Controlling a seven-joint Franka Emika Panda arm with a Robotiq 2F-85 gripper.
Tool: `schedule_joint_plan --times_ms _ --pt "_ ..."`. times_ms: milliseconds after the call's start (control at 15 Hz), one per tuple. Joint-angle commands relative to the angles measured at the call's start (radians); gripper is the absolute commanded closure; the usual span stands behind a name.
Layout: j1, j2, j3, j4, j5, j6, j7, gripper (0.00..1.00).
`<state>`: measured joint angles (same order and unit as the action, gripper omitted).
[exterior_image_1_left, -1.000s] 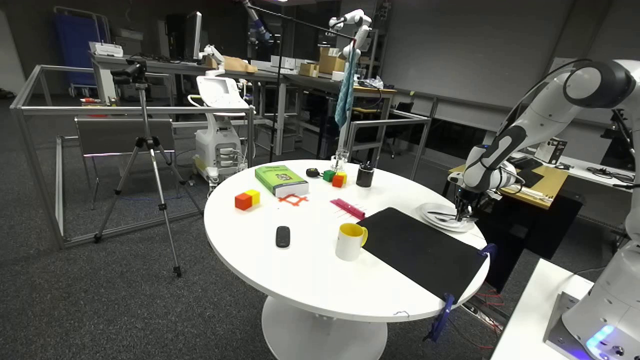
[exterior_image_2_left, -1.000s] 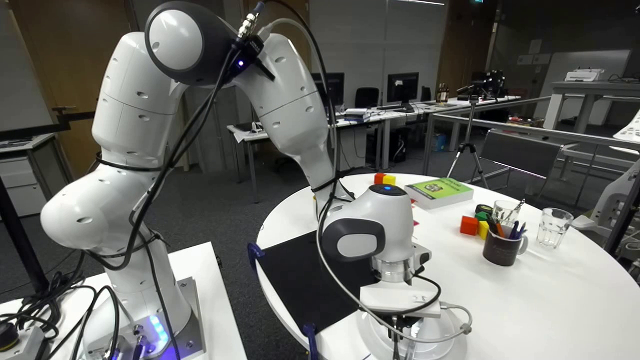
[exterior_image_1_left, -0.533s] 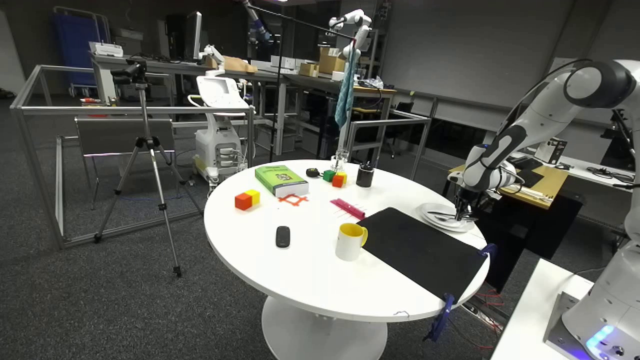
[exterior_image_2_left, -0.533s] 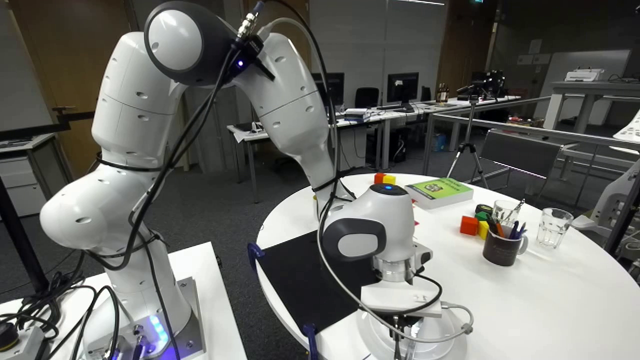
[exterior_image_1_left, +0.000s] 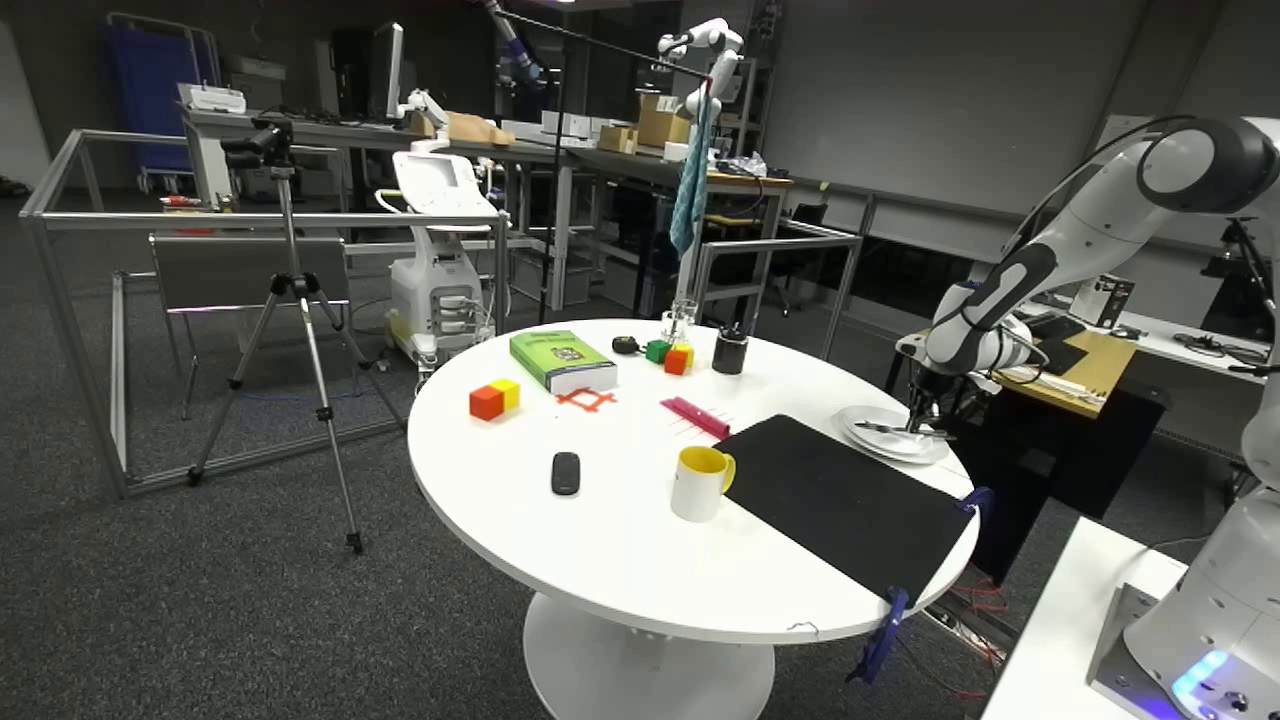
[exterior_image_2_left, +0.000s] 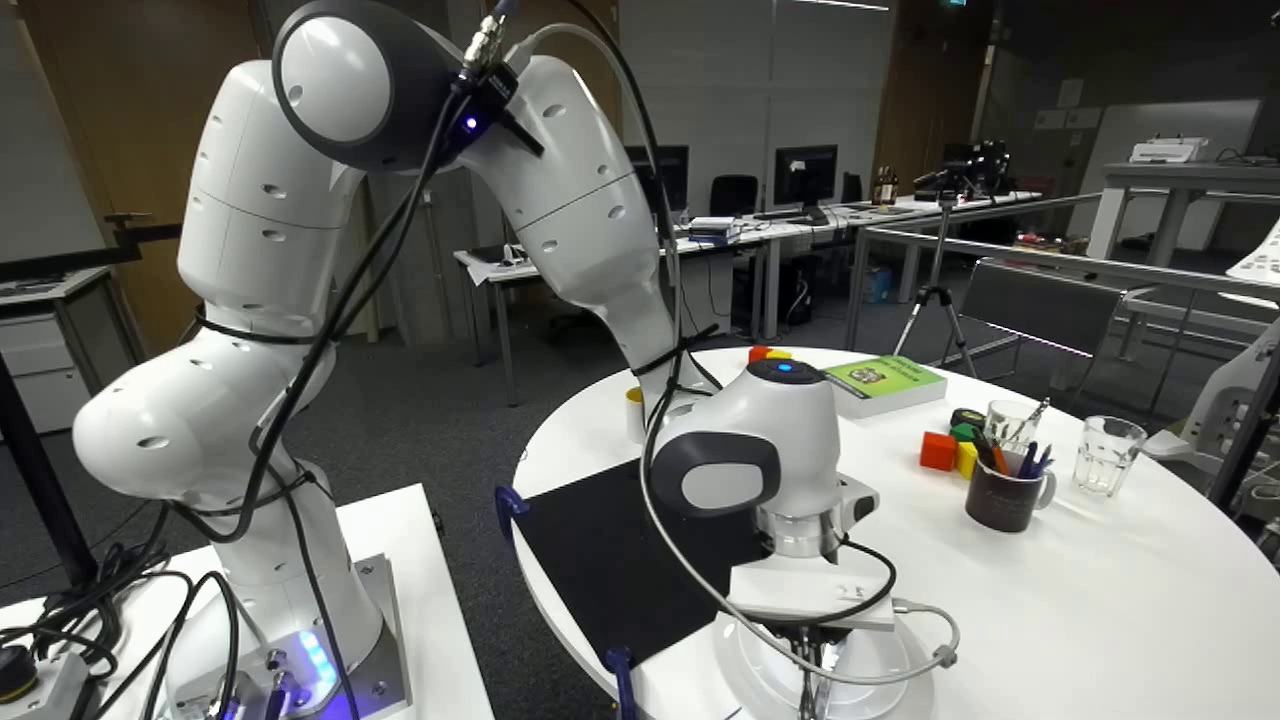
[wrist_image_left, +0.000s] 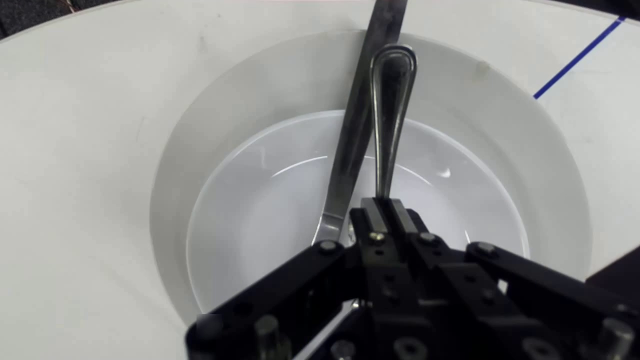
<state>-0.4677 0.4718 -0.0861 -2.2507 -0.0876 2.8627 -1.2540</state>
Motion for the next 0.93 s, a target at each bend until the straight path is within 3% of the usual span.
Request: schedule_joint_plan --times_ms 0,467,667,867 --pt "-0.048 -0.069 0.054 -0.023 0.044 -0.02 -0.029 0.98" --pt "-0.02 -0.162 0.061 -0.051 0.089 -0.029 -0.003 0.98" --pt "0.008 -0.199 0.041 -0.066 0.092 -0.042 0.025 0.98" --pt "0.071 -0.236 -0.017 -0.088 0.047 -0.069 0.132 0.98"
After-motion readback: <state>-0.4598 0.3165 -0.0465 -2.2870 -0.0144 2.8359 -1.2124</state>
